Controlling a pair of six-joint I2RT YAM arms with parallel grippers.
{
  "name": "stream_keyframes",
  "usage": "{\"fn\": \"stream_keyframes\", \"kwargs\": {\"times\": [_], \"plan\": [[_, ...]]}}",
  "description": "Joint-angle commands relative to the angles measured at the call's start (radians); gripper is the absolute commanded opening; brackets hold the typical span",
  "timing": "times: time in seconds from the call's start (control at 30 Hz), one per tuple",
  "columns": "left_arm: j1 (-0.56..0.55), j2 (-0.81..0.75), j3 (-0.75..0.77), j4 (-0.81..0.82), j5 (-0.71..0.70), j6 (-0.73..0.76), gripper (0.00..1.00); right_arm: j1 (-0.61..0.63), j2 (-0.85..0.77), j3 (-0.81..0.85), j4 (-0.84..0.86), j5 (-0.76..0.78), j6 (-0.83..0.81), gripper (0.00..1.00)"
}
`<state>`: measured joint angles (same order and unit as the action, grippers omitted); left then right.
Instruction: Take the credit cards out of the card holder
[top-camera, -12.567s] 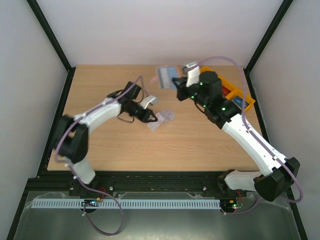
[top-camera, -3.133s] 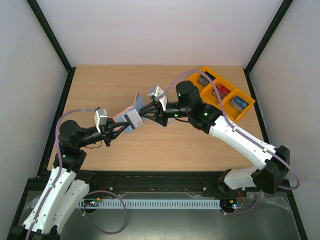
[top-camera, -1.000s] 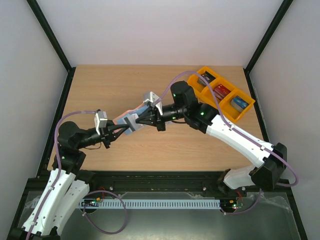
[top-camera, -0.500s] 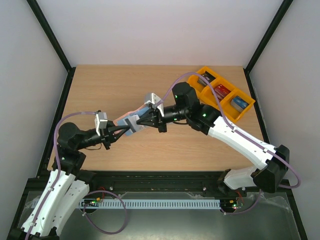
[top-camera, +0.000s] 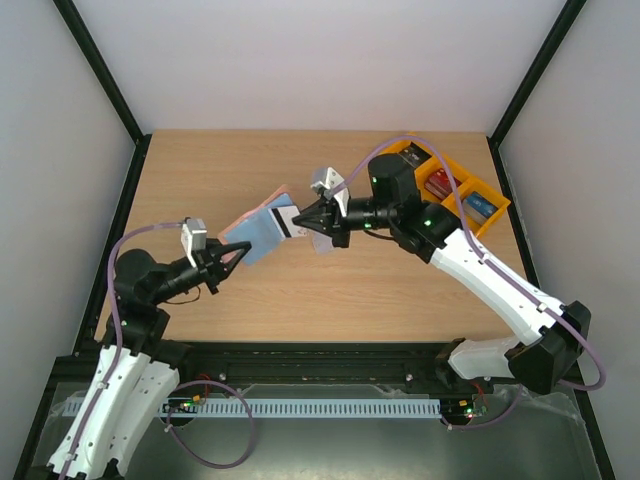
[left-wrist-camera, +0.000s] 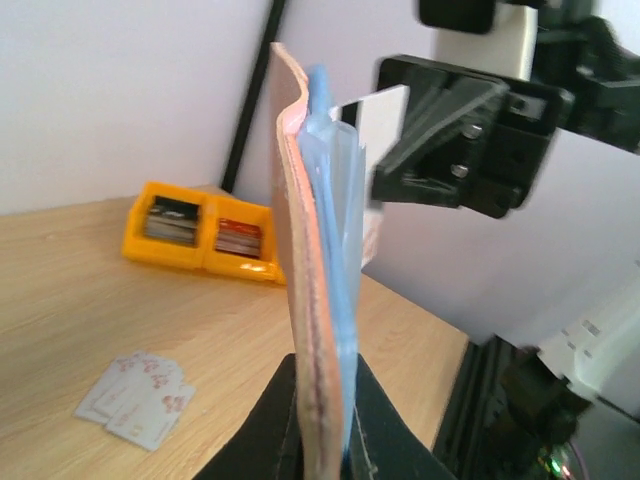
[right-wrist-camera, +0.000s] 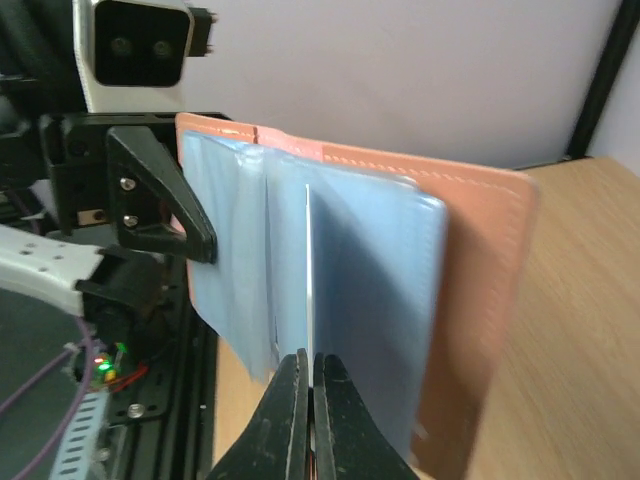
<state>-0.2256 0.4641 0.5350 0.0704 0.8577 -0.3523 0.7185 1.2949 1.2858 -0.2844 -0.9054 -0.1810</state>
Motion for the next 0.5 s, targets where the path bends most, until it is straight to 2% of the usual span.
{"fn": "stream_keyframes", "kwargs": {"times": [0.0,0.1,0.2,0.33,0.47], "plan": [[0.046,-0.022,-0.039,-0.075,-0.242,-0.152,0.02,-0.027,-0.037,0.035,-0.021,0.183,-0.028,0.02],[0.118,-0.036,-0.09,-0.13,-0.395,-0.258,0.02,-0.027,-0.013,0.036,-0.023,0.43,-0.056,0.02],[0.187,-0.051,-0.147,-0.165,-0.469,-0.38,0.02,-0.02,0.07,0.042,-0.048,0.634,-0.158,0.02],[0.288,-0.087,-0.22,-0.208,-0.496,-0.519,0.02,0.034,0.184,-0.022,0.02,0.972,-0.406,0.02],[0.351,-0.135,-0.28,-0.219,-0.497,-0.578,0.02,0.084,0.309,-0.144,0.203,1.196,-0.726,0.02]]}}
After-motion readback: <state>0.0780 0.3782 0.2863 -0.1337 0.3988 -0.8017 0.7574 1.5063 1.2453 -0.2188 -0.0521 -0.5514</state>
